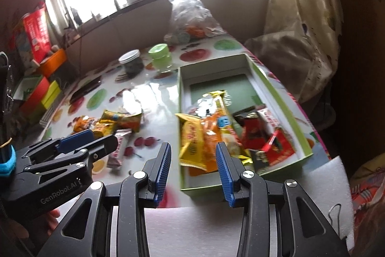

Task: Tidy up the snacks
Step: 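Move both tools back over the snack pile, then grasp the white nougat bar with the right tool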

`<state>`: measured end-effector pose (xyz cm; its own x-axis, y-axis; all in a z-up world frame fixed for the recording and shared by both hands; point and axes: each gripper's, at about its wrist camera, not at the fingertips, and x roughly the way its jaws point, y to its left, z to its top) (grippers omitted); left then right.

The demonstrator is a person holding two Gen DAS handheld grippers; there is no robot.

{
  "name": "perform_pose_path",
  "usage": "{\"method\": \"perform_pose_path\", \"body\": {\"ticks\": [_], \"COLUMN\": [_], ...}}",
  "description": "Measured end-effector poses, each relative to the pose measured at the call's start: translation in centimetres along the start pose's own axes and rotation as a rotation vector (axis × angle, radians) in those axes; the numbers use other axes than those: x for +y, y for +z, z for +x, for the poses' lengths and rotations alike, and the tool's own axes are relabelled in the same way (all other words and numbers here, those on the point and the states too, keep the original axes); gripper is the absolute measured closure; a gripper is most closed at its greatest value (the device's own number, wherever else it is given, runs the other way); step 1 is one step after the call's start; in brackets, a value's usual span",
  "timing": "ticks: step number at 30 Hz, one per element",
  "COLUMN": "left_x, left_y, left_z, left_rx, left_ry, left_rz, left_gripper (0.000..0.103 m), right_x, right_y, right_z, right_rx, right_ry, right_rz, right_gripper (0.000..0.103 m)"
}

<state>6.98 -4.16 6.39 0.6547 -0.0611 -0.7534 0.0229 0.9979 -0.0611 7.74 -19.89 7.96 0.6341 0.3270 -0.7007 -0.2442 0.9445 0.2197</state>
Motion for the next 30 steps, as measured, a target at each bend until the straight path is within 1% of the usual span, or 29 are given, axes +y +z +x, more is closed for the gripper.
{"method": "perform_pose_path", "body": {"ticks": [5,12,17,23,28,30], "left_x": [1.6,4.8,7.7,10.5,12.0,12.8], "left_y": [-0.4,-1.5,-2.3,-3.0,-3.5,-3.8], "left_z": [-0.5,-0.5,-0.5,0.0,0.5,0.7], "left_rx": [-0.009,0.009,0.023,0.056,0.077,0.086], "left_ry": [0.026,0.037,0.045,0.027,0.02,0.021], "left_rz": [-0.024,-0.082,-0.139,-0.219,-0.26,-0.274], "left_gripper": [0.052,0.052,0.052,0.052,0.052,0.052], "right_x": [1.6,4.3,6.2,8.7,10.1,10.4], "right_y": [0.1,-0.1,-0.2,0.1,0.2,0.3], "right_z": [0.9,2.5,3.9,6.2,8.3,9.1], "right_rx": [0.021,0.066,0.093,0.137,0.174,0.194], "right_ry": [0.021,0.033,0.056,0.07,0.046,0.051], "right_rz": [-0.023,-0.071,-0.094,-0.134,-0.153,-0.15], "right_gripper": [0.064,0.057,0.056,0.056,0.056,0.055]}}
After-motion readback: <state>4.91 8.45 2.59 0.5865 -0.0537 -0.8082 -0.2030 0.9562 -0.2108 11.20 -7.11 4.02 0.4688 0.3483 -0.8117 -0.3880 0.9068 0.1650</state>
